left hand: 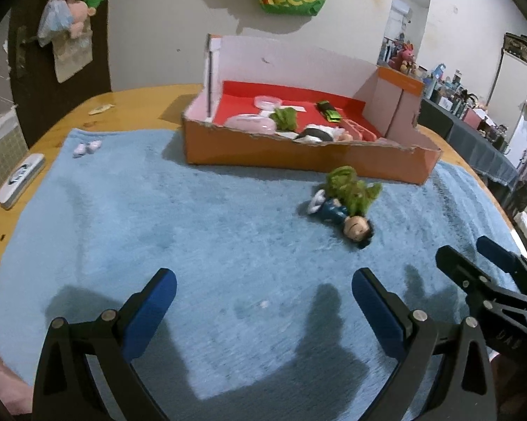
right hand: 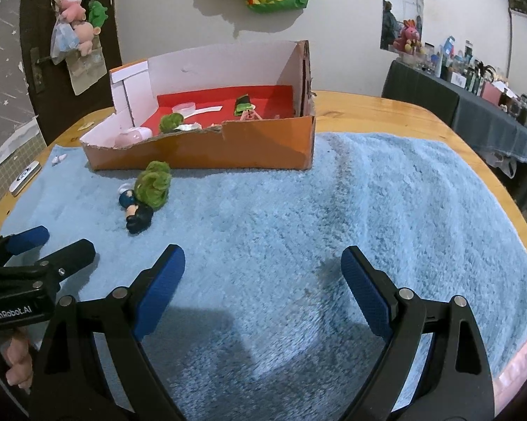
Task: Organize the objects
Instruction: 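Move the left tool to the blue figure while the right tool approaches the green fuzzy piece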
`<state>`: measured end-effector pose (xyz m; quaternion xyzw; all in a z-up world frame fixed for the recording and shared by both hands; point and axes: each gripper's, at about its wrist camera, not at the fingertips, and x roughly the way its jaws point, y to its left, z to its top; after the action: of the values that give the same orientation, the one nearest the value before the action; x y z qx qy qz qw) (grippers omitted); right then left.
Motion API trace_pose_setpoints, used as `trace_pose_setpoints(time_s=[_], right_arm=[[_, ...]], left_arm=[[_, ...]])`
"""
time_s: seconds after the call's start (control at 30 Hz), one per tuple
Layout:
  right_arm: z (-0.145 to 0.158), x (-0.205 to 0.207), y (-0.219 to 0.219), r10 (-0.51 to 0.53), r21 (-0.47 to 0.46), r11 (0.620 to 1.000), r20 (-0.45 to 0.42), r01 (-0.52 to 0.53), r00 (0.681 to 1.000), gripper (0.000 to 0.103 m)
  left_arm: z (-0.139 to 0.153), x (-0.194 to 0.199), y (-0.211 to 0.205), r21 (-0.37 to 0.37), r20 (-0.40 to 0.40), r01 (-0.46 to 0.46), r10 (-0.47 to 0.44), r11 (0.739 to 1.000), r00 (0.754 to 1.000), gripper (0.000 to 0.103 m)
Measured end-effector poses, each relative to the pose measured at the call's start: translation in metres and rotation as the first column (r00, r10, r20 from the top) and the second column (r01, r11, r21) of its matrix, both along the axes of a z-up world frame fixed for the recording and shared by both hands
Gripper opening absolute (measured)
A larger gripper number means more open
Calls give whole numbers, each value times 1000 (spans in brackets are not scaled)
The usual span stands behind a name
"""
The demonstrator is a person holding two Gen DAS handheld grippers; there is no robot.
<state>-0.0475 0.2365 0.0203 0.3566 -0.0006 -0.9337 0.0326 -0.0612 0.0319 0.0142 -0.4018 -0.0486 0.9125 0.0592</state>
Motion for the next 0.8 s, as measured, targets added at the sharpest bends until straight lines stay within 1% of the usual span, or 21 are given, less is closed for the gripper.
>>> trace_pose_setpoints(time_s=[0.13,0.27,0.37,0.5,0.53,0.63,0.73,0.8], right_arm=[[4,-7,7,-10,0,1000,-1,10,1000,91],[7,-15,15,-23,-9,1000,0,23,1000,91],[9,-22,20,-30,-10,1000,7,30,1000,91],[12,-30,22,-29,-6,1000,16,29,999,91],[12,-31,22,-27,-4,1000,18,27,999,91],[14,-36,18,14,-22,1000,13,-14,1000,91],[16,-39,7,84,-33,996,14,-83,996,91],[17,-44,-3,127,-33,992,32,-126,991,91]], left_arm=[[2,-11,12,21,20,34,-34,999,999,102],[0,-26,28,-8,36,58,-58,998,998,102],[-1,-36,36,-31,44,51,-49,998,998,102],[-3,-45,34,-48,61,39,-36,998,997,102],[-4,-46,33,-50,64,48,-45,998,997,102],[-4,-46,25,-81,64,69,-64,994,996,102],[-4,-45,4,-93,75,47,-40,995,996,102],[-4,-47,-14,-98,87,22,-14,995,996,102]])
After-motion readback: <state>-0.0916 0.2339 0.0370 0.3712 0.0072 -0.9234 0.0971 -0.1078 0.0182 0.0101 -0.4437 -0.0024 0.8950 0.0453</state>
